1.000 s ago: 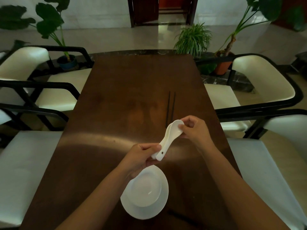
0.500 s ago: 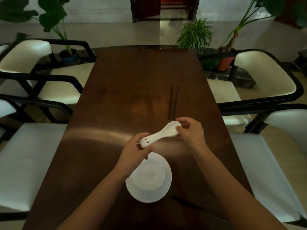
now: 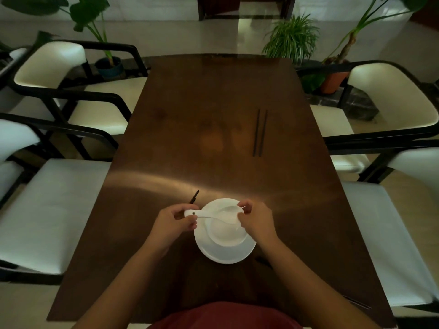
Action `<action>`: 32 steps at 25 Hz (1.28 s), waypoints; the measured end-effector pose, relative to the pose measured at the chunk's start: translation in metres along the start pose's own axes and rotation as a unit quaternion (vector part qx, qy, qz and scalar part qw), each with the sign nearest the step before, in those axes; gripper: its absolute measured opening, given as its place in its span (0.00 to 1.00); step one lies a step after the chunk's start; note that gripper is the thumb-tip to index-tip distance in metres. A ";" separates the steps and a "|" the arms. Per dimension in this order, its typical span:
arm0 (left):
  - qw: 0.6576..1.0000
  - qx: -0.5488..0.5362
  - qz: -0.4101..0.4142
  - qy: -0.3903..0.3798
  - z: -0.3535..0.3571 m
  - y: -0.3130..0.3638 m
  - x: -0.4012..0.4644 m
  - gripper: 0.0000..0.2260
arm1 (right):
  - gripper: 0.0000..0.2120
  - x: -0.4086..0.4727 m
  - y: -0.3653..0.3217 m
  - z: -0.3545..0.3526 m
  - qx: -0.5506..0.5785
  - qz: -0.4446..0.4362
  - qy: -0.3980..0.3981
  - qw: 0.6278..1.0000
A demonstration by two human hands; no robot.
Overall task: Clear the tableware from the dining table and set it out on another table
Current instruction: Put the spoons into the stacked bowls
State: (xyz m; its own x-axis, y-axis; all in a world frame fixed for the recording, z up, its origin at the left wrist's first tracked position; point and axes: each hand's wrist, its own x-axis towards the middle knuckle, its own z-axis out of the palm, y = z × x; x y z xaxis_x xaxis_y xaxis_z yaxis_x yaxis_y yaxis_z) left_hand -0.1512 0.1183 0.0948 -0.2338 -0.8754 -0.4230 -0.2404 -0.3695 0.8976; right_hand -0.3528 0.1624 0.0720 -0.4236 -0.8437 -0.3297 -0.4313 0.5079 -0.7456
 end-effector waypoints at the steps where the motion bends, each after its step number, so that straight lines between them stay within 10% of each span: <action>1: 1.000 -0.006 -0.007 -0.005 0.000 -0.003 0.000 0.09 | 0.12 -0.002 0.002 0.003 -0.046 -0.016 0.007 0.999; 9: 0.999 0.012 -0.045 0.007 0.004 -0.021 0.007 0.07 | 0.14 -0.007 0.016 0.016 -0.266 -0.073 0.017 0.961; 23: 0.990 0.105 -0.041 0.083 -0.007 -0.038 0.017 0.10 | 0.12 -0.021 0.042 0.012 -0.136 -0.143 0.107 0.974; 27: 0.901 0.409 0.031 0.140 -0.032 -0.071 0.021 0.17 | 0.13 -0.045 0.107 -0.023 -0.216 -0.161 0.164 0.949; 32: 0.820 0.570 0.000 0.057 -0.034 -0.090 0.026 0.16 | 0.21 -0.068 0.163 -0.048 -0.373 -0.082 -0.030 0.924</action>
State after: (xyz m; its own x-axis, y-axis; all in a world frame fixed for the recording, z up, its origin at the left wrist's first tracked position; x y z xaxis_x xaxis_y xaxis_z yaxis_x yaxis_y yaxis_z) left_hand -0.1030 0.1184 0.0076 -0.1603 -0.9225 -0.3513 -0.9796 0.1049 0.1714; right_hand -0.4327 0.3109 0.0002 -0.2689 -0.9162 -0.2970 -0.9239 0.3326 -0.1894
